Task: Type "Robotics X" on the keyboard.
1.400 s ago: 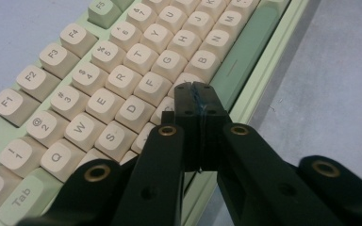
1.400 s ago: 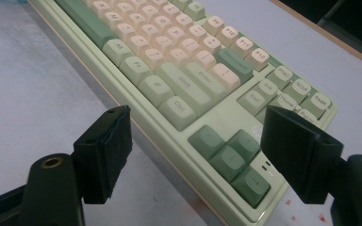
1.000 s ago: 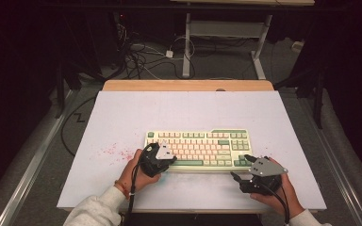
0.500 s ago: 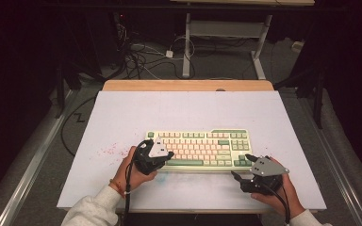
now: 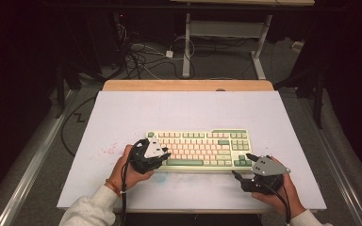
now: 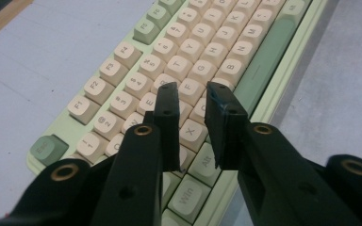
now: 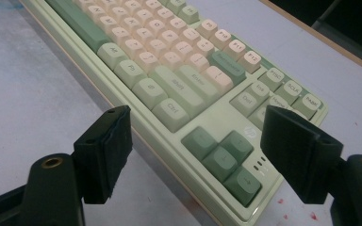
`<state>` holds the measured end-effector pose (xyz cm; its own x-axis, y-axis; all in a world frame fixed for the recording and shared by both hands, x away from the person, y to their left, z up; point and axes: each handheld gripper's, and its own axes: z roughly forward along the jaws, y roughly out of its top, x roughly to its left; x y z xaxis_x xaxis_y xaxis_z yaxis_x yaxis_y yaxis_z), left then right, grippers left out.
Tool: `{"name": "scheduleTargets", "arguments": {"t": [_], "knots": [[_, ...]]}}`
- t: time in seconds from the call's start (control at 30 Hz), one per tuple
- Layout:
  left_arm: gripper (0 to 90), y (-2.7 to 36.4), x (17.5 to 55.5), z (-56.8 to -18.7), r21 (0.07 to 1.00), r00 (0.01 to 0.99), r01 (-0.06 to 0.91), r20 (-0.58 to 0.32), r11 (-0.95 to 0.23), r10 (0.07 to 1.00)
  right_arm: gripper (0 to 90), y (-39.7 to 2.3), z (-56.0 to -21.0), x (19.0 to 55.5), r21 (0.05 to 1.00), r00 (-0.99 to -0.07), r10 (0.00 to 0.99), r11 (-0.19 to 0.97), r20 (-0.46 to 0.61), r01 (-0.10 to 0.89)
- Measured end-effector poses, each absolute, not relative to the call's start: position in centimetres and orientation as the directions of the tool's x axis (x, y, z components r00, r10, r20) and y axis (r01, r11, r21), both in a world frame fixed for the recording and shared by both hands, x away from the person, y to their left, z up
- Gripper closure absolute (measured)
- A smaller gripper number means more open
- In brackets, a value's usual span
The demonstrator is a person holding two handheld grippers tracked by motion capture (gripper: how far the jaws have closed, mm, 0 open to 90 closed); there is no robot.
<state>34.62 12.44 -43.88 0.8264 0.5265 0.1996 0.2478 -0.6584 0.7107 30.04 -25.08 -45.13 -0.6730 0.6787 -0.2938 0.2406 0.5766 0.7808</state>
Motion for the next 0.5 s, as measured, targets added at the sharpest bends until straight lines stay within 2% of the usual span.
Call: {"name": "scheduleTargets", "arguments": {"t": [0.13,0.4,0.5], "knots": [[60.5,13.0,34.4,-43.9,0.721,0.811,0.234,0.226,-0.653,0.54,25.6,-25.1,-45.1,30.0,0.783,-0.672,0.68,0.574,-0.293,0.24],[29.0,14.9,33.9,-43.8,0.764,0.759,0.222,0.254,-0.606,0.599,25.7,-25.5,-45.0,30.3,0.797,-0.671,0.696,0.546,-0.258,0.26],[23.2,15.9,33.7,-43.9,0.773,0.748,0.225,0.253,-0.593,0.614,25.7,-25.6,-44.9,30.3,0.798,-0.668,0.699,0.542,-0.255,0.263]]}}
